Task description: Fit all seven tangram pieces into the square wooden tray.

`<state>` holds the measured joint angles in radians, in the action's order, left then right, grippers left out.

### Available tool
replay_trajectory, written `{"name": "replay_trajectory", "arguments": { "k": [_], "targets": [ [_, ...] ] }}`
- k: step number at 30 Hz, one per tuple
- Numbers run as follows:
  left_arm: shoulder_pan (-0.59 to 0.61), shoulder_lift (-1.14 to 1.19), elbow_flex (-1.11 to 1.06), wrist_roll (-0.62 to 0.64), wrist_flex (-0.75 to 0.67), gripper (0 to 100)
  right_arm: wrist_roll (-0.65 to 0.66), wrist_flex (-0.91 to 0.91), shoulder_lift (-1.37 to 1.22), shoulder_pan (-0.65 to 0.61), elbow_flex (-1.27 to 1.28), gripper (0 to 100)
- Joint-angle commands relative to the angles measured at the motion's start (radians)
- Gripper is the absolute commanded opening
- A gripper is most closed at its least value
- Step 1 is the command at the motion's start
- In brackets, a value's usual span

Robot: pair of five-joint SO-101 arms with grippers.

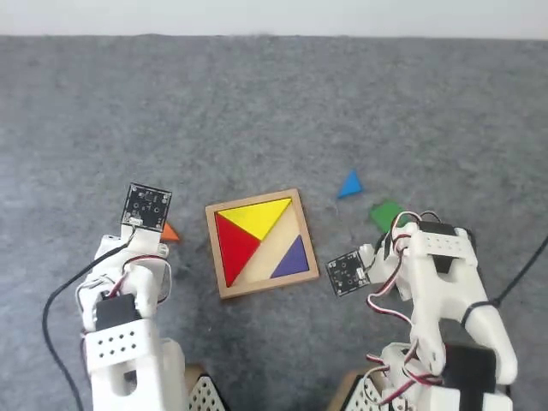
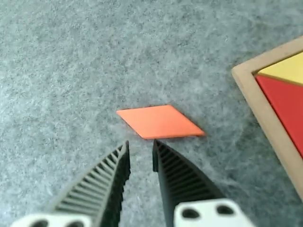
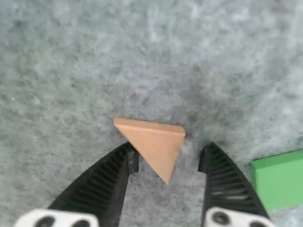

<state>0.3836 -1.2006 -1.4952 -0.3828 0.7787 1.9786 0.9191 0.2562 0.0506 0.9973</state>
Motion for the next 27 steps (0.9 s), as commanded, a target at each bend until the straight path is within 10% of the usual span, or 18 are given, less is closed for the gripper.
{"name": "replay_trajectory", "arguments": {
  "k": [1, 21, 27],
  "targets": [
    [-0.008, -0.021, 0.010, 0.008, 0.008, 8, -0.020, -0.016, -0.025, -0.012, -0.029, 22.0],
    [-0.008, -0.029, -0.001, 0.002, 0.008, 12, -0.776, 0.025, 0.039, -0.306, -0.023, 22.0],
    [-0.008, -0.029, -0.001, 0.002, 0.008, 12, -0.758, 0.027, 0.044, -0.266, -0.025, 22.0]
  ]
}}
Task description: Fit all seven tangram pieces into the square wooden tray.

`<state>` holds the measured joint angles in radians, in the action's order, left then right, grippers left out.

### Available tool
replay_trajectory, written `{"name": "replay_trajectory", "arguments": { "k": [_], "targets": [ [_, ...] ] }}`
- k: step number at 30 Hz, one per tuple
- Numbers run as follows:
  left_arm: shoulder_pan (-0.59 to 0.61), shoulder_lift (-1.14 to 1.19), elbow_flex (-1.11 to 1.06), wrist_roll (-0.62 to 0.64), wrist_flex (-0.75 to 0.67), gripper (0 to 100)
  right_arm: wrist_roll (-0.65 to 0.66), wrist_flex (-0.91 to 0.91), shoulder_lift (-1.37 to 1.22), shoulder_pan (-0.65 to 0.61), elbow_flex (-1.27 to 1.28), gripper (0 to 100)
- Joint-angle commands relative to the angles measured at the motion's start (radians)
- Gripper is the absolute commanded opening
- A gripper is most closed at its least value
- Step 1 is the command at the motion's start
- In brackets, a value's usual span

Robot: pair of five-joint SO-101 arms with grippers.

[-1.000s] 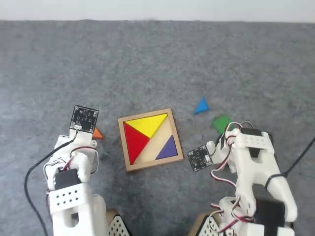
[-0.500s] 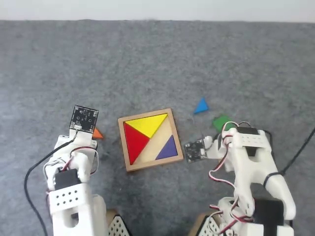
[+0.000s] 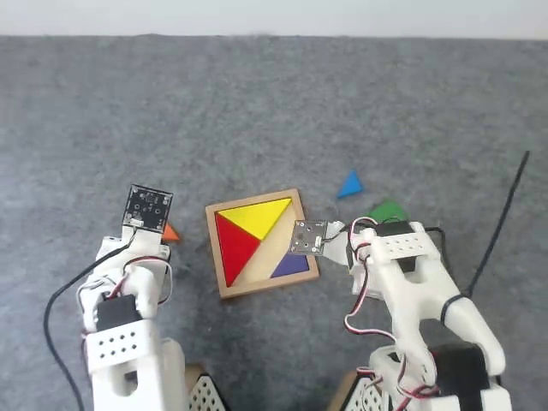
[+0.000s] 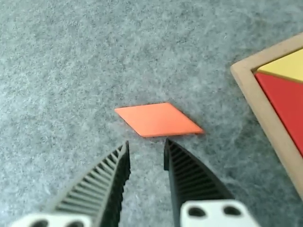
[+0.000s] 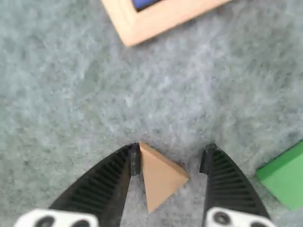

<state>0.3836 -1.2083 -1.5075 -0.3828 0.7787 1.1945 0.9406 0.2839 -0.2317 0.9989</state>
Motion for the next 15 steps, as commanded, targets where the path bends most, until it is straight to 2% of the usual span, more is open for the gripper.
{"name": "replay_trajectory", "arguments": {
  "k": [1, 9, 15],
  "targets": [
    [-0.008, -0.021, 0.012, 0.002, 0.008, 12, 0.046, 0.008, 0.016, 0.035, -0.026, 22.0],
    [-0.008, -0.021, 0.012, 0.002, 0.008, 12, 0.127, 0.013, 0.007, 0.185, -0.023, 22.0],
    [-0.006, -0.021, 0.012, 0.002, 0.009, 12, 0.192, 0.012, 0.016, 0.206, 0.009, 22.0]
  ]
}}
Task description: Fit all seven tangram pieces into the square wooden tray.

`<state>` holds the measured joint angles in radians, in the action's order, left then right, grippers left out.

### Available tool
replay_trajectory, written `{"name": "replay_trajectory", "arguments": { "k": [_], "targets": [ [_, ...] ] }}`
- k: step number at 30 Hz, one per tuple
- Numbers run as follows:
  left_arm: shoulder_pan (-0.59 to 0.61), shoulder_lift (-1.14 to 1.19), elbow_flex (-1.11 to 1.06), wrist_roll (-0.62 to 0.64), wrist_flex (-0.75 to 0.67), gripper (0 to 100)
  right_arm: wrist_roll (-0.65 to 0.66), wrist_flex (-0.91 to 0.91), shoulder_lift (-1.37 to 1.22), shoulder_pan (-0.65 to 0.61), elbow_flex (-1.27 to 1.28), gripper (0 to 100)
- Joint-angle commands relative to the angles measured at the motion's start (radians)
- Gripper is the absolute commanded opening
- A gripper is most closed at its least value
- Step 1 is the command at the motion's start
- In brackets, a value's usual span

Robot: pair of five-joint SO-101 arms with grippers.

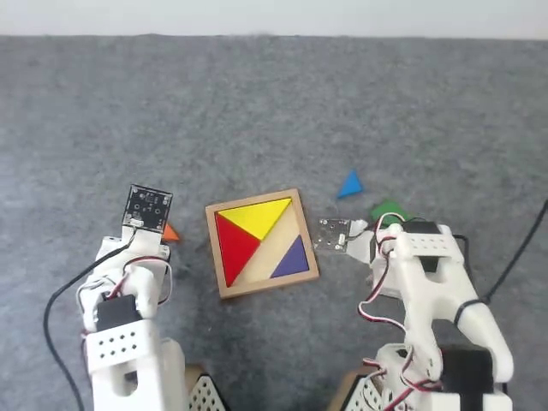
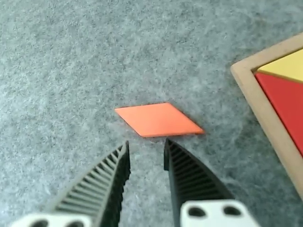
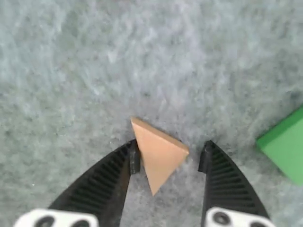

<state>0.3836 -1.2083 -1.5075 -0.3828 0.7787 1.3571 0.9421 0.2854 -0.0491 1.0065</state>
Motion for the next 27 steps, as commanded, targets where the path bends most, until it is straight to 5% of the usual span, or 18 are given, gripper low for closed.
{"name": "replay_trajectory", "arguments": {
  "k": [1, 11, 17, 27],
  "targets": [
    [-0.006, -0.021, 0.012, 0.002, 0.009, 12, 0.032, 0.010, 0.015, 0.024, 0.002, 22.0],
    [-0.005, -0.021, 0.012, 0.002, 0.009, 12, 0.064, 0.004, 0.015, 0.022, 0.002, 21.4],
    [-0.005, -0.021, 0.012, 0.002, 0.009, 12, 0.063, 0.004, 0.015, 0.022, 0.002, 8.0],
    [-0.003, -0.021, 0.012, 0.002, 0.009, 12, 0.063, 0.013, 0.061, 0.022, 0.002, 8.1]
  ]
}}
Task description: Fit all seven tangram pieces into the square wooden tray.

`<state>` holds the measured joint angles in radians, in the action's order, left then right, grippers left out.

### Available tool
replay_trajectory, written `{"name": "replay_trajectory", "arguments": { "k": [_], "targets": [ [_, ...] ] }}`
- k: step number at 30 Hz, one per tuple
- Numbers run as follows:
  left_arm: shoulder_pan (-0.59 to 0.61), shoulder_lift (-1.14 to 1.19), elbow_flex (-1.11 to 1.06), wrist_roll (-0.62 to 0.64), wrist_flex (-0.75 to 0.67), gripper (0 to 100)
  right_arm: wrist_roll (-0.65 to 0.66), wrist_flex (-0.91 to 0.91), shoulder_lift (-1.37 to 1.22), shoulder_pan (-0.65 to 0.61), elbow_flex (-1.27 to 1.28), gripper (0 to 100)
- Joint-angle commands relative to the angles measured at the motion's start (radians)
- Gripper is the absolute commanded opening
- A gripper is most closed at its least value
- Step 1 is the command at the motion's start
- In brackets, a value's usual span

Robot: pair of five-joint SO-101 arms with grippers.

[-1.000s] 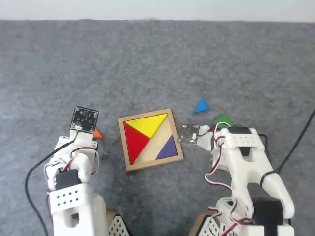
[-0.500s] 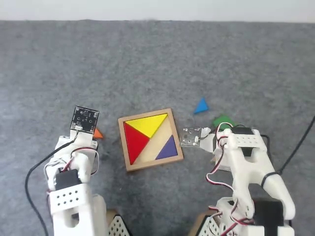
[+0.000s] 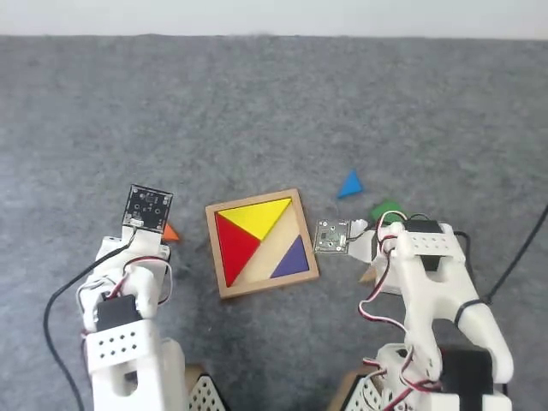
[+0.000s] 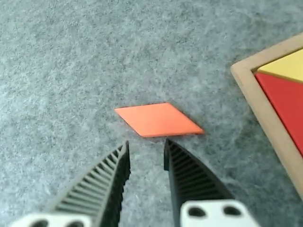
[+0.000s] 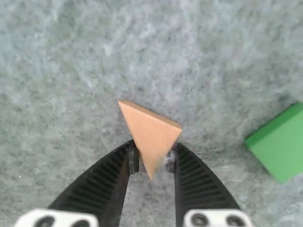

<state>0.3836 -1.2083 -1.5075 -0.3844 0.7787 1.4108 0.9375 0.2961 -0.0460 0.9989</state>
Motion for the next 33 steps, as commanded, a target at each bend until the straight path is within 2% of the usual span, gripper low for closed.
{"name": "replay_trajectory", "arguments": {
  "k": [1, 4, 6, 8, 13, 27, 33],
  "targets": [
    [-0.003, -0.021, 0.012, 0.003, 0.009, 12, 0.009, 0.018, 0.065, 0.019, 0.012, 8.3],
    [-0.003, -0.021, 0.012, 0.003, 0.009, 12, 0.011, 0.064, 0.125, -0.002, 0.011, 16.5],
    [-0.003, -0.021, 0.012, 0.003, 0.009, 12, 0.012, 0.101, 0.163, -0.053, 0.014, 24.7],
    [-0.003, -0.021, 0.012, 0.003, 0.009, 12, 0.009, 0.113, 0.186, -0.107, 0.023, 28.5],
    [-0.003, -0.021, 0.012, 0.003, 0.009, 12, 0.009, 0.081, 0.193, -0.185, 0.069, 25.1],
    [-0.002, -0.021, 0.012, 0.003, 0.011, 12, 0.015, 0.028, 0.189, -0.117, 0.092, 23.3],
    [-0.002, -0.021, 0.012, 0.003, 0.011, 12, 0.071, 0.028, 0.199, -0.117, 0.084, 23.5]
  ]
}}
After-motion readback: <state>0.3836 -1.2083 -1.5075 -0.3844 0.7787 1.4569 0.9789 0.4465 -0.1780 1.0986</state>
